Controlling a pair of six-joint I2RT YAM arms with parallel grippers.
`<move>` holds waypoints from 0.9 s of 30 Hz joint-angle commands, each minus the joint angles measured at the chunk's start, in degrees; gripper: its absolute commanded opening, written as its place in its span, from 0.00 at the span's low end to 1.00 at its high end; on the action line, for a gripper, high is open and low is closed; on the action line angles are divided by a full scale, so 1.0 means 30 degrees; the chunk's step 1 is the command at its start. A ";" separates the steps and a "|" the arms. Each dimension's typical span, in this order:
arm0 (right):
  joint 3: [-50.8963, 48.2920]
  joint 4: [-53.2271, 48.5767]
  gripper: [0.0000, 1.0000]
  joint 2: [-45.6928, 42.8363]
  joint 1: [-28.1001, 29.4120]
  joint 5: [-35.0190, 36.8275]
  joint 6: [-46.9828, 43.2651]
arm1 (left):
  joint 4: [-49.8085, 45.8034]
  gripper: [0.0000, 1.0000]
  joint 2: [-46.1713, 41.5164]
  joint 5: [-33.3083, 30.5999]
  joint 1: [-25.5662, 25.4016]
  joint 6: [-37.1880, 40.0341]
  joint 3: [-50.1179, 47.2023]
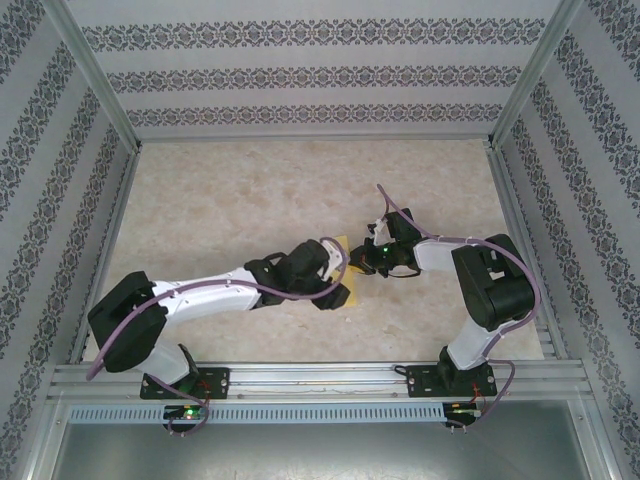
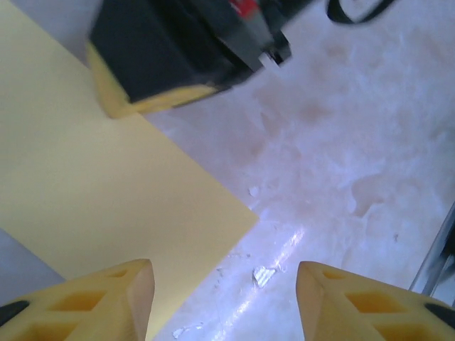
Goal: Fold a paper plane with a square sheet of paper (fold left side to right side)
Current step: Fold the triangle a second time at the center of the table.
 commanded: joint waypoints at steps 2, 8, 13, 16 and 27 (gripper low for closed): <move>-0.0208 -0.0189 0.02 -0.0481 -0.0058 -0.0256 0.0234 | -0.1319 0.58 0.1323 -0.2902 -0.1409 0.1457 0.1274; -0.0267 -0.0134 0.02 -0.0571 -0.0012 -0.0241 0.0298 | -0.2258 0.59 0.3462 -0.4952 -0.2469 0.1689 0.3120; -0.0267 -0.0102 0.02 -0.0446 -0.0001 -0.0226 0.0322 | -0.3405 0.61 0.5288 -0.6481 -0.3215 0.2303 0.4745; -0.0267 -0.0072 0.02 -0.0373 0.0035 -0.0226 0.0330 | -0.4440 0.61 0.6311 -0.7947 -0.3631 0.2636 0.5740; -0.0208 -0.0042 0.02 -0.0074 0.0065 -0.0256 0.0271 | -0.4767 0.45 0.6903 -0.9641 -0.4004 0.2777 0.5958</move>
